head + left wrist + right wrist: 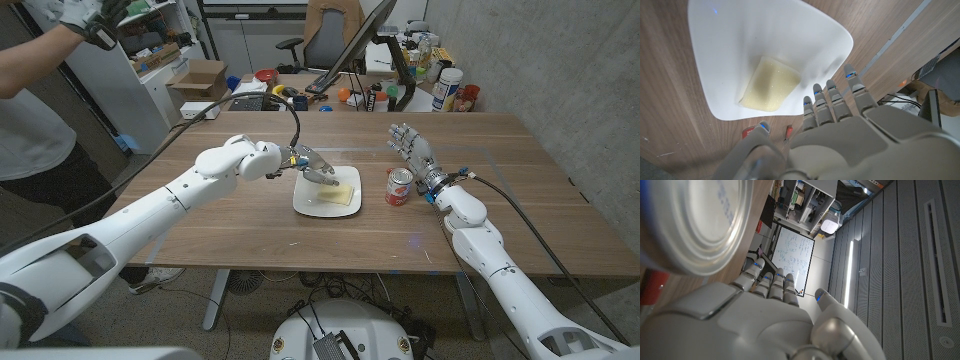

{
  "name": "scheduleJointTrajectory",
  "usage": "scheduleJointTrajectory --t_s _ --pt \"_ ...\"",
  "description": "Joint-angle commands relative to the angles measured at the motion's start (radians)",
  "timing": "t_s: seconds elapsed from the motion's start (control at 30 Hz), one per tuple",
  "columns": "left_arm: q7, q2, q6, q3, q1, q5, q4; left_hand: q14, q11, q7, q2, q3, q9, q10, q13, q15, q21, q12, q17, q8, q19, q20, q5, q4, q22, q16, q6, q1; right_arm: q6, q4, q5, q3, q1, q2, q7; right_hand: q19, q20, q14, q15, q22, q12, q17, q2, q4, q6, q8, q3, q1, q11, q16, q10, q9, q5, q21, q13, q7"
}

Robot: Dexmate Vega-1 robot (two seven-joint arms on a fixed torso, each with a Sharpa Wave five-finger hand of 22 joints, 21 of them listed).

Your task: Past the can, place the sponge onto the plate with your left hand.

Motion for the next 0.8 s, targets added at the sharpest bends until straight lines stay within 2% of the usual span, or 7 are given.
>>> scheduleJointTrajectory --t_s 0.03,0.17,0.2,0.33,0.4,0.6,0.8 --pt "0.001 0.014 0.020 -0.023 0.012 0.008 -0.035 -0.043 -0.003 -0.006 0.007 0.001 0.002 -0.051 0.002 0.005 -0.020 -0.006 -0.001 0.003 -0.024 0.000 -0.011 -0.011 0.005 -0.002 -0.028 0.001 0.002 -0.002 0.000 0.001 0.000 -0.001 0.006 0.009 -0.055 0.005 0.003 0.005 0.005 0.003 0.069 0.000 0.007 0.006 -0.001 0.000 0.002 0.004 0.009 0.005 0.005 0.005 0.004 -0.001" --pt "0.007 0.020 0.016 -0.029 0.016 0.007 -0.044 -0.074 -0.001 -0.014 0.014 0.000 0.002 -0.077 0.002 0.011 -0.034 -0.005 -0.001 0.004 -0.042 0.000 -0.018 -0.013 0.006 -0.003 -0.043 0.000 0.000 -0.005 0.002 0.000 0.000 -0.001 0.006 0.009 -0.055 0.005 0.002 0.005 0.005 0.003 0.070 0.000 0.007 0.006 0.000 0.000 0.002 0.004 0.009 0.005 0.006 0.005 0.004 -0.002" --pt "0.006 0.019 0.016 -0.031 0.016 0.002 -0.043 -0.077 -0.011 -0.015 0.027 0.003 0.002 -0.092 0.001 0.012 -0.040 -0.006 -0.001 0.006 -0.048 0.000 -0.020 -0.012 0.006 0.000 -0.047 0.000 -0.001 -0.006 0.002 0.000 0.000 -0.001 0.006 0.009 -0.055 0.005 0.003 0.005 0.005 0.003 0.070 0.000 0.007 0.006 0.000 0.000 0.002 0.004 0.009 0.005 0.006 0.005 0.004 -0.002" --pt "0.015 0.025 0.018 -0.046 0.024 -0.014 -0.051 -0.114 -0.001 -0.023 0.090 0.027 0.001 -0.147 -0.001 0.019 -0.057 -0.006 -0.002 0.005 -0.062 -0.001 -0.030 -0.008 0.007 0.000 -0.074 0.005 0.002 -0.007 0.000 -0.002 0.001 -0.002 0.008 0.008 -0.055 0.005 0.002 0.005 0.005 0.003 0.071 0.000 0.007 0.006 0.000 0.000 0.002 0.004 0.009 0.005 0.006 0.004 0.004 -0.002" --pt "0.018 0.028 0.024 -0.055 0.030 -0.020 -0.061 -0.136 -0.005 -0.021 0.109 0.035 0.001 -0.171 -0.002 0.018 -0.066 -0.007 -0.003 0.002 -0.073 0.000 -0.035 -0.009 0.007 -0.002 -0.096 0.007 0.001 -0.008 0.002 -0.001 0.000 -0.001 0.008 0.008 -0.056 0.005 0.002 0.005 0.005 0.003 0.071 0.000 0.007 0.006 0.000 0.000 0.002 0.004 0.009 0.005 0.006 0.004 0.004 -0.003" --pt "0.038 0.038 0.043 -0.079 0.045 -0.025 -0.086 -0.189 -0.006 0.024 0.121 0.043 -0.001 -0.225 -0.006 0.009 -0.092 -0.008 -0.006 0.003 -0.103 -0.001 -0.048 -0.016 0.004 -0.006 -0.120 0.011 0.001 -0.011 -0.001 -0.003 0.001 -0.004 0.009 0.008 -0.056 0.004 0.001 0.005 0.005 0.003 0.072 0.000 0.008 0.006 0.000 0.000 0.002 0.004 0.009 0.005 0.006 0.004 0.004 -0.002" --pt "0.049 0.048 0.053 -0.094 0.056 -0.025 -0.106 -0.215 -0.004 0.025 0.116 0.041 -0.002 -0.248 -0.008 0.011 -0.111 -0.006 -0.006 0.004 -0.133 -0.009 -0.053 -0.019 0.003 -0.006 -0.131 0.009 0.003 -0.009 -0.002 -0.004 0.001 -0.004 0.009 0.008 -0.056 0.004 0.001 0.005 0.005 0.003 0.073 0.000 0.008 0.006 0.000 0.000 0.002 0.003 0.009 0.005 0.006 0.004 0.004 -0.003"
